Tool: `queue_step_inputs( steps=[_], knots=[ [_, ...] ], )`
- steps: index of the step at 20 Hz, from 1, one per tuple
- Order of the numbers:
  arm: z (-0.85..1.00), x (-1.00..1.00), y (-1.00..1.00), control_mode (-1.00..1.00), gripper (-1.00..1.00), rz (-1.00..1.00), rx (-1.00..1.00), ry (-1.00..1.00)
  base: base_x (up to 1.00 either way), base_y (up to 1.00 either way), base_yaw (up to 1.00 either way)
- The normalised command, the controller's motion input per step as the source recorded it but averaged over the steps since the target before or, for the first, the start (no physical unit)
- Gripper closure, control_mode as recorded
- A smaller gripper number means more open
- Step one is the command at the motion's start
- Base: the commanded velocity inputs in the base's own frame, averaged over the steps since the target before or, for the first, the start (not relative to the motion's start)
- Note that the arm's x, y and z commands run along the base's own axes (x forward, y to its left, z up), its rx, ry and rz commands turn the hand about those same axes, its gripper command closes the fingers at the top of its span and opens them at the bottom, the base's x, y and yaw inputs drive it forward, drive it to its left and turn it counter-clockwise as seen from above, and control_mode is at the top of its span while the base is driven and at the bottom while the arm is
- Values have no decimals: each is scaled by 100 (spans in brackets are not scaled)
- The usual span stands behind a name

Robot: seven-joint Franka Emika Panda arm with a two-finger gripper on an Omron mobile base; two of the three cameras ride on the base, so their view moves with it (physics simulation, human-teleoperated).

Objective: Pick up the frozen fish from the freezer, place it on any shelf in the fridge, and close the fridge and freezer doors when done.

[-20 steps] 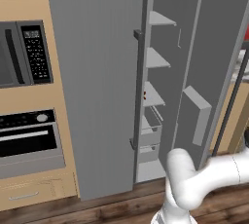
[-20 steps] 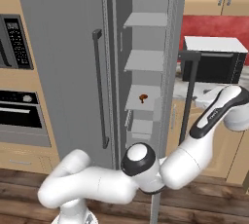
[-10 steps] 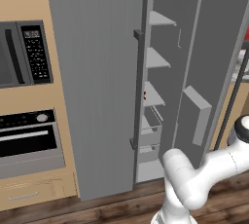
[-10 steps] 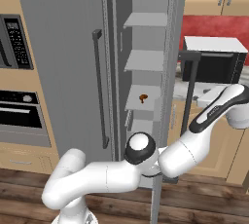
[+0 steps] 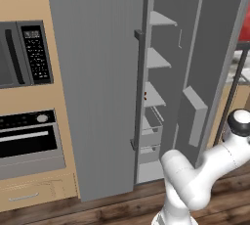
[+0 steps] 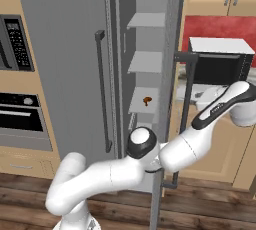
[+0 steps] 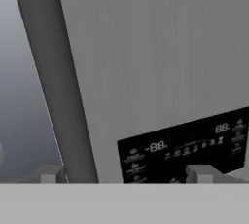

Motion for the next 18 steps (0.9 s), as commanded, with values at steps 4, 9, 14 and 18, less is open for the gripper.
queue_step_inputs(
  steps=[4, 9, 14, 18],
  knots=[
    [-7, -34, 100, -100, -100, 0, 10, 0, 0, 0, 0],
    [-6, -51, 100, -100, -100, 0, 13, 0, 0, 0, 0],
    [-10, -90, 100, -100, -100, -4, 17, -2, 0, 0, 0],
    [-2, -83, 100, -100, -100, -10, 19, -7, 0, 0, 0]
  ],
)
